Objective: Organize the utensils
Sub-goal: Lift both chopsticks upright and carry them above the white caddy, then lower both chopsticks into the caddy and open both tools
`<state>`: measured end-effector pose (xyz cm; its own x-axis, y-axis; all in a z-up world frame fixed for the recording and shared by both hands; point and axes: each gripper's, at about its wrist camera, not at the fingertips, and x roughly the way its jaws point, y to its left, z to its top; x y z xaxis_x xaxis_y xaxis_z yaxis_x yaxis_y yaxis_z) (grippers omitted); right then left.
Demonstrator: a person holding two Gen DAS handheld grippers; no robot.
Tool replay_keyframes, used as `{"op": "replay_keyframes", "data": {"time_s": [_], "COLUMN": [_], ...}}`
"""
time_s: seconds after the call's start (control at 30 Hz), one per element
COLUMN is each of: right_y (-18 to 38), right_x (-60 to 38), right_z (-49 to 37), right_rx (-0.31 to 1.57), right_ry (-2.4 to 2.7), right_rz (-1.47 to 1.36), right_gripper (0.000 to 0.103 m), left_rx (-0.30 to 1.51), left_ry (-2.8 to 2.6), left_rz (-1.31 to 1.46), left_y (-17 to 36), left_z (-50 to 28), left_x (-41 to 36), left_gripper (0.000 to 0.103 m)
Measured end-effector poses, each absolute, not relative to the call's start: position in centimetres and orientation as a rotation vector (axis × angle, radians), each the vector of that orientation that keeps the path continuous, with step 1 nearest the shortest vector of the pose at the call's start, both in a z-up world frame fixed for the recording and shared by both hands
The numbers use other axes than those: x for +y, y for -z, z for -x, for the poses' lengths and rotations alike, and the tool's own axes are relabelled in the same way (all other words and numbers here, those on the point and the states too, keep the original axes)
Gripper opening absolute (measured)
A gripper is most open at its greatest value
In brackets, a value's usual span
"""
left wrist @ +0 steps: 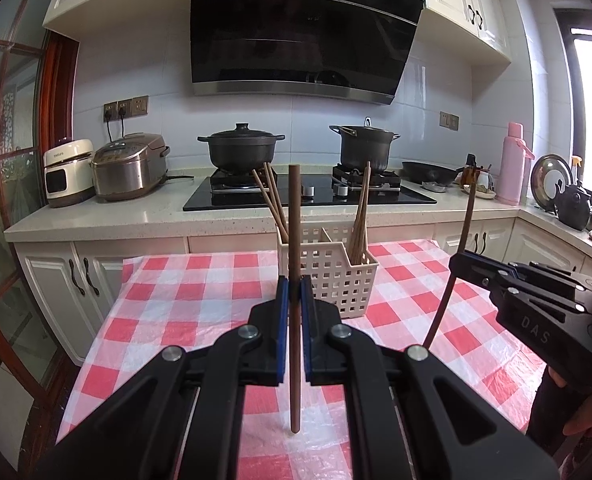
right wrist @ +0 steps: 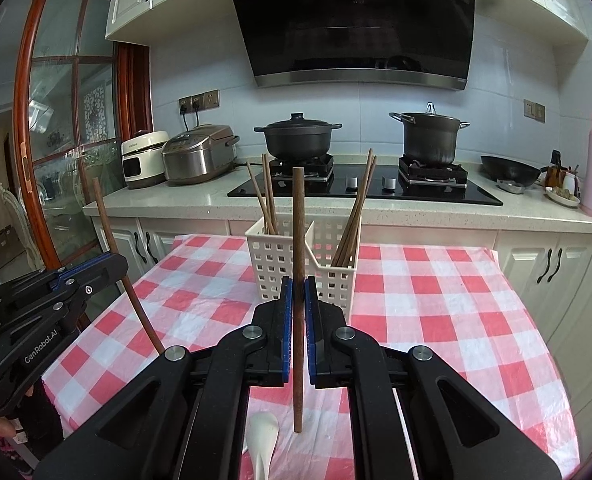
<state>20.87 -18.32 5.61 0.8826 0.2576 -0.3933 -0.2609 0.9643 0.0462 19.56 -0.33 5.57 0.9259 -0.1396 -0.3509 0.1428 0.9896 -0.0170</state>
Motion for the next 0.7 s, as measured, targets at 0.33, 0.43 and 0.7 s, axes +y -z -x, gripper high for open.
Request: {"op": "replay_keyframes", "data": {"time_s": [0.33,0.43,0.7], "right_y": [-7.5,-8.3,-11.5], "right_x": [-18.4,-18.4,-19.4], "right_z": [-22.9,-24.0,-27.4], "right_rx": [0.374,0.362,0.328], "right_ry": [-0.263,-0.263,-0.259], "right_rz": [0.022,0.032,0.013], "right_gripper": [0.006,0.006,0.007], "left_rx": [0.342,0.341,0.304], "left_ry": [0.158,0.177,0.221], "left_rz": [-0.013,-0.001,0.017], "left_y": [-7.6,-8.7,-13.4], "left_z": [-21.4,-22.4,-25.5], "left_x": [-0.5,-0.4,-0.2], "left_gripper": [0.006,0.006,0.006]}}
